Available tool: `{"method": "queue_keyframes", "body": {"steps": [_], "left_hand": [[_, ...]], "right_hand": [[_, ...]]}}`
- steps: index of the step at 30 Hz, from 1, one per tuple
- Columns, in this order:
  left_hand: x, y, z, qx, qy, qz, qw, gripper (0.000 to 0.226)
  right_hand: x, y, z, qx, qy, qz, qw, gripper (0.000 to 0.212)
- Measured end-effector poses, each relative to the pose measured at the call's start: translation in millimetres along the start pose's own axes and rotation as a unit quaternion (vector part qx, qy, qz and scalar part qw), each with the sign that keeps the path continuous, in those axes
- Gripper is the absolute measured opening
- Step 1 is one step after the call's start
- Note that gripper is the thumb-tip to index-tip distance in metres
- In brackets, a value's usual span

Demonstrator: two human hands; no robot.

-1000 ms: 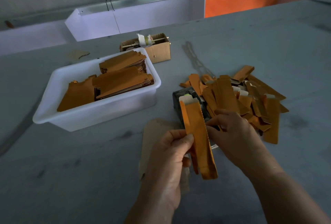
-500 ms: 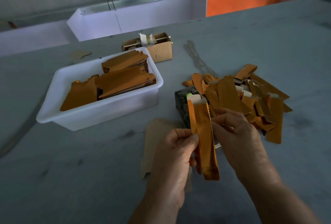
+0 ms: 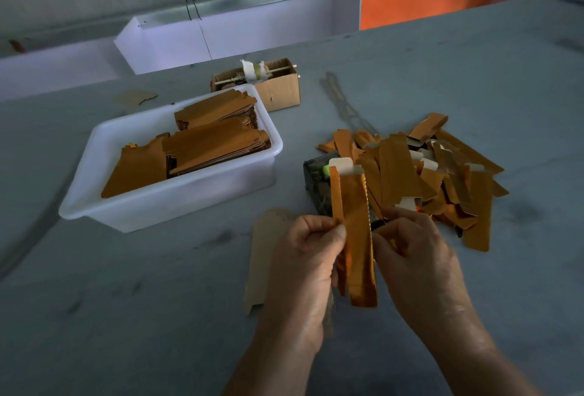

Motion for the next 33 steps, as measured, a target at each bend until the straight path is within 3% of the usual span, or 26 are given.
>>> {"method": "queue_keyframes", "body": {"steps": [3,9,15,20,23,25,27,30,33], "left_hand": [[-4.0,-5.0,2.5,0.018,-0.017,0.001,1.0,0.004],[4.4,-1.2,3.0,0.0,0.032,0.059,0.998,0.006],[6.1,0.1,0.5,0.014,0.032,0.091,0.995,0.006],[6.1,-4.9,6.8,0.023,0.018,0.137,0.99,0.005],[6.7,-8.9,7.1,0.029,0.018,0.157,0.987,0.003],[6.9,-7.3,6.6,0.03,0.019,0.168,0.985,0.001],[7.2,-7.0,5.2,0.033,0.019,0.181,0.983,0.002],[5.3,-5.0,6.9,0.015,0.012,0.142,0.99,0.004],[5.0,-5.8,9.3,0.004,0.013,0.125,0.992,0.004]], "right_hand": [[1.3,-3.9,-1.9,0.011,0.0,0.026,1.0,0.017],[4.6,-5.3,-2.8,0.005,0.005,0.059,0.998,0.02],[4.6,-6.0,-4.8,-0.006,0.005,0.072,0.997,0.016],[-6.3,15.1,-3.2,-0.078,-0.063,-0.162,0.982,0.01],[-9.5,24.8,-4.0,-0.093,-0.08,-0.211,0.97,0.006],[-3.7,19.4,-2.1,-0.079,-0.036,-0.226,0.97,0.006],[-4.6,14.7,-3.5,-0.078,-0.013,-0.213,0.974,0.005],[-25.8,17.5,-9.8,-0.111,-0.072,-0.124,0.983,0.006],[-29.4,8.6,-8.6,-0.055,-0.001,0.091,0.994,0.011]]}}
Point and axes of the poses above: each hand's wrist, its own z-axis towards the middle knuckle, its own x-axis out of the palm, y = z × x, the point moved 8 cm from there along z, towards the middle knuckle, and after that the axes turned 3 degrees about -z, right-handed, at the moved point
